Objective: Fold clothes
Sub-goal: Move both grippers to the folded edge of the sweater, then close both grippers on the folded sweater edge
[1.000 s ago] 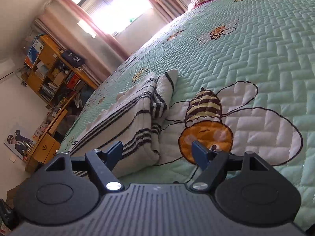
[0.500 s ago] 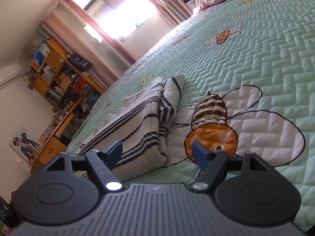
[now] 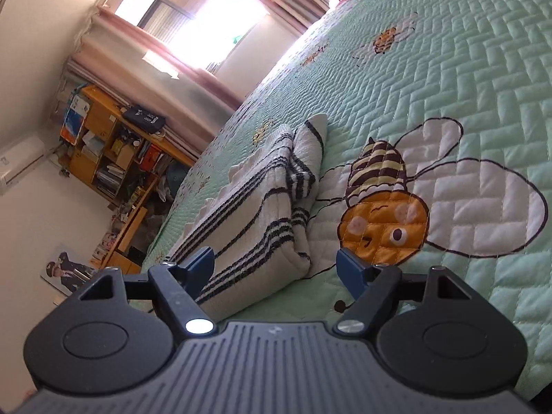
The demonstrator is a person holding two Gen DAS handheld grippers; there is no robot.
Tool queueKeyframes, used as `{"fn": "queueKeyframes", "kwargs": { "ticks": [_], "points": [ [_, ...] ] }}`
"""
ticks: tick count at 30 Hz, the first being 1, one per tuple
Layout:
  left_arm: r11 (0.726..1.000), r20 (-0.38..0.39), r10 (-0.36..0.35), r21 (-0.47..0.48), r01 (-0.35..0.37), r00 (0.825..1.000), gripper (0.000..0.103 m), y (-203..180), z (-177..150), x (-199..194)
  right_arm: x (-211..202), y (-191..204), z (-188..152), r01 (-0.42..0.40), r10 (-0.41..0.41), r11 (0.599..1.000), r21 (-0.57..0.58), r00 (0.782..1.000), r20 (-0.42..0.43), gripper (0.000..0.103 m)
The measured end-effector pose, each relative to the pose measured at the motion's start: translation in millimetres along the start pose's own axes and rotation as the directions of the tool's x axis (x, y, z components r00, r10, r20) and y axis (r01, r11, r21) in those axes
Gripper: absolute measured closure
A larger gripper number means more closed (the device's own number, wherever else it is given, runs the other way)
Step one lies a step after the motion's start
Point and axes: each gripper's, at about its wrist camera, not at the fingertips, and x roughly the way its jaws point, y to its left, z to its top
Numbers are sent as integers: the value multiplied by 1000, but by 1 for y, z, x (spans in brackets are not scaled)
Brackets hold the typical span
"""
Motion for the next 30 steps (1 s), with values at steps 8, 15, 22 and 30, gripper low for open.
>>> {"fn": "queueKeyframes", "kwargs": {
  "ticks": [8,15,22,30],
  "points": [
    [984,-51,-48,-171,38,998,1,-1,16,36,14,-9,7,-25,25,987,159,1000,-1,22],
    [968,-32,-66,-244,56,997,1,-1,23,57,38,-5,14,-29,35,981,189,999,-27,20],
    [965,-21,-62,-258,54,998,1,-7,32,75,63,6,23,-8,21,989,146,996,-87,15],
    [975,-49,-88,-207,76,995,58,-5,38,85,77,16,22,43,-32,998,54,982,-184,63]
  ]
}}
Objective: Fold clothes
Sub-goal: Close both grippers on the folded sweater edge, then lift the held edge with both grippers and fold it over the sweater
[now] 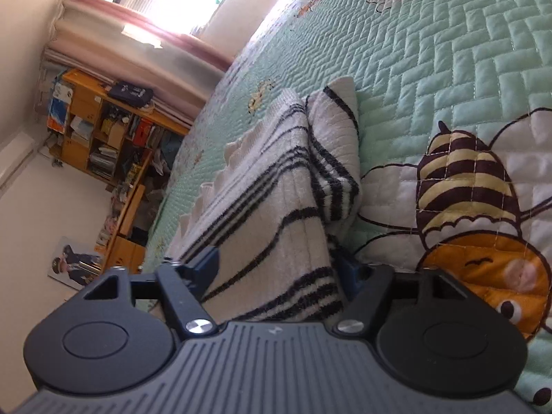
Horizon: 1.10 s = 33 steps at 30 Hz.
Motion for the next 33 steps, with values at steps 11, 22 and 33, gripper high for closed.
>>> {"fn": "queueKeyframes", "kwargs": {
  "ticks": [11,22,33],
  "points": [
    [999,15,-3,49,2,1000,87,-7,-6,-17,-22,-2,-9,-15,14,1000,14,1000,28,90],
    [998,-62,-52,30,54,997,85,9,-56,-105,-104,24,-48,-15,15,999,-32,1000,-7,90],
    [987,81,41,152,-53,996,51,26,-44,-161,-152,7,-50,27,-19,997,-72,994,108,82]
  ]
}}
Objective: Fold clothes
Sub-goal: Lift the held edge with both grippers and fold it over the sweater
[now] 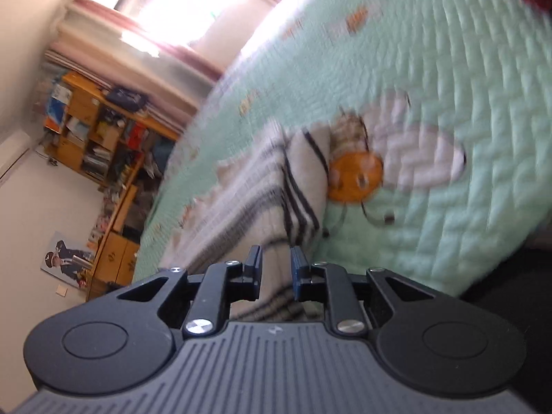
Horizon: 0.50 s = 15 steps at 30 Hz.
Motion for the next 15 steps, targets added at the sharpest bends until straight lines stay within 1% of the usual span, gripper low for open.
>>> {"fn": "queueKeyframes", "kwargs": {
  "ticks": [2,3,4,6,7,9,12,15],
  "points": [
    [999,22,-10,37,9,1000,49,-13,12,1,3,13,12,-25,27,999,-47,999,27,78],
    [998,30,-20,56,18,999,49,-17,20,2,7,19,18,-39,41,997,-64,999,28,73],
    [996,35,-36,83,33,999,49,-28,27,6,15,24,23,-49,51,996,-75,998,23,71],
    [987,33,-59,153,53,998,43,-47,41,18,35,37,35,-61,63,993,-104,998,13,71],
    [984,35,-52,172,45,998,41,-54,47,24,47,41,40,-62,64,991,-120,998,10,71],
    [980,19,-41,193,37,999,41,-66,62,50,70,46,51,-56,56,990,-133,998,2,69],
    [977,-14,-17,212,20,1000,41,-77,82,91,102,42,68,-39,38,992,-119,999,-9,67],
    [966,-31,38,257,-29,999,41,-88,93,131,135,38,86,14,-17,989,-146,1000,-15,67]
  ]
}}
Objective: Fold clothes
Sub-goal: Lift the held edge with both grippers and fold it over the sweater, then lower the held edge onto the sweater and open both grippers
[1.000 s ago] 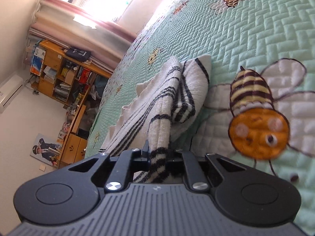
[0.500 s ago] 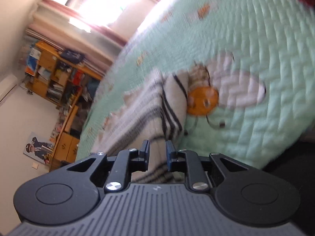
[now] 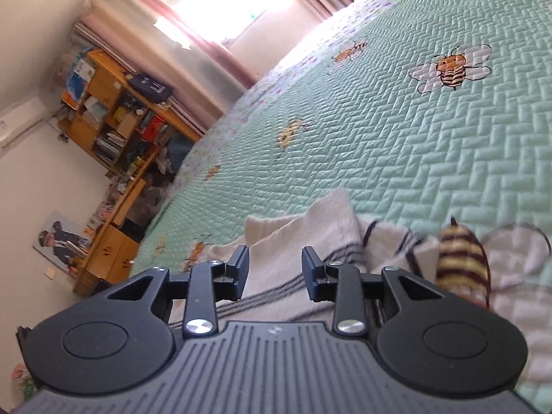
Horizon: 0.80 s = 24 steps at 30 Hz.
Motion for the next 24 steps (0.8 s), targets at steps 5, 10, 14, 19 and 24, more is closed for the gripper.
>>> {"fn": "queueKeyframes", "kwargs": {
  "ticks": [5,10,14,19,24],
  "points": [
    [998,-77,48,39,-45,996,41,6,-1,66,53,-22,11,43,-46,999,-24,994,-97,54],
    [999,-42,46,19,-45,998,47,20,-8,72,38,-55,13,119,-119,992,43,993,-4,57],
    [999,79,-32,-15,34,996,39,13,-11,31,-2,-40,-1,-44,41,997,56,998,54,53],
    [999,53,-29,17,29,998,35,8,-40,23,-4,-22,-39,-157,158,987,34,987,-33,40],
    [999,57,26,-31,-25,998,48,24,-40,2,-24,-49,-33,-42,40,996,79,999,27,53]
  ]
}}
